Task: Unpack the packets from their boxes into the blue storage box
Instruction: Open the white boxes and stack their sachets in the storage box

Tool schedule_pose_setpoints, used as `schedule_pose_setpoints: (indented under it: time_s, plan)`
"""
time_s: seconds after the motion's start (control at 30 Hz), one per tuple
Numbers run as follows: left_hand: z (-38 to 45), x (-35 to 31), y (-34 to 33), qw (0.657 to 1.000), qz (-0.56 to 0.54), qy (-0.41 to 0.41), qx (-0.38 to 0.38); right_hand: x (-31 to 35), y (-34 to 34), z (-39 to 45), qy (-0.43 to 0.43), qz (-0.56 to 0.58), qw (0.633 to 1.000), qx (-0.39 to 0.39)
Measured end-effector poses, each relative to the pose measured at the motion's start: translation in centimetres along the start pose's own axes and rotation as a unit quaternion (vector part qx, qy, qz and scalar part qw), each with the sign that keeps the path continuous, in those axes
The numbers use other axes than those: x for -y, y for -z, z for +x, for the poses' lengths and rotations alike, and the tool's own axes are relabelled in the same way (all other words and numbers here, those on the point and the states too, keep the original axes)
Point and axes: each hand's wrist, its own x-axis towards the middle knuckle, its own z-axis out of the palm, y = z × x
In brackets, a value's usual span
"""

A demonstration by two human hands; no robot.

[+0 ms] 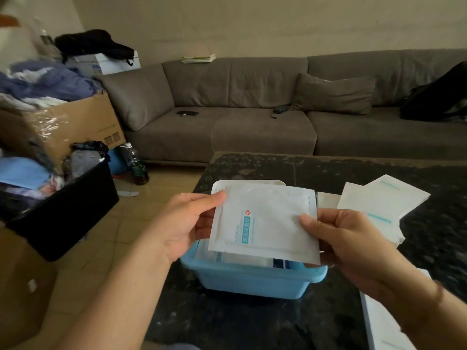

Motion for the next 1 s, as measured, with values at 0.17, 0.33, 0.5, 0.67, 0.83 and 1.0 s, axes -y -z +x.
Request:
schedule_pose_setpoints:
  time_s: [0.17, 0.33, 0.5, 0.67, 0.83, 1.0]
  plan:
    - [2.6, 0.1, 2.5, 0.974, 0.136, -0.113, -0.139, 0.3, -2.2, 3.2, -0.048, -0.009, 0.999, -0.023]
    - [2.8, 0.7, 2.7, 0.906, 0.323, -0.242, -0.129, -1.4, -3.9, 5.6, -0.101, -0.045, 0.994, -0.015]
    - [3.5, 2.2, 2.4, 0.874, 0.419, -0.239, -0.053, -2.7, -4.7, 6.4, -0.139, -0.054, 0.989, 0.005]
    - [4.4, 3.4, 2.2, 0.83, 0.515, -0.216, 0.0, -3.1, -4.8, 7.1, -0.166, -0.124, 0.978, 0.018]
    - [4.7, 4.1, 2.3, 0.792, 0.582, -0.184, 0.021, -2.5, -4.5, 7.1, -0.173, -0.24, 0.953, 0.073]
    - [4.8, 4.4, 2.4, 0.781, 0.599, -0.174, 0.031, -0.4, -3.3, 6.7, -0.139, -0.381, 0.905, 0.127]
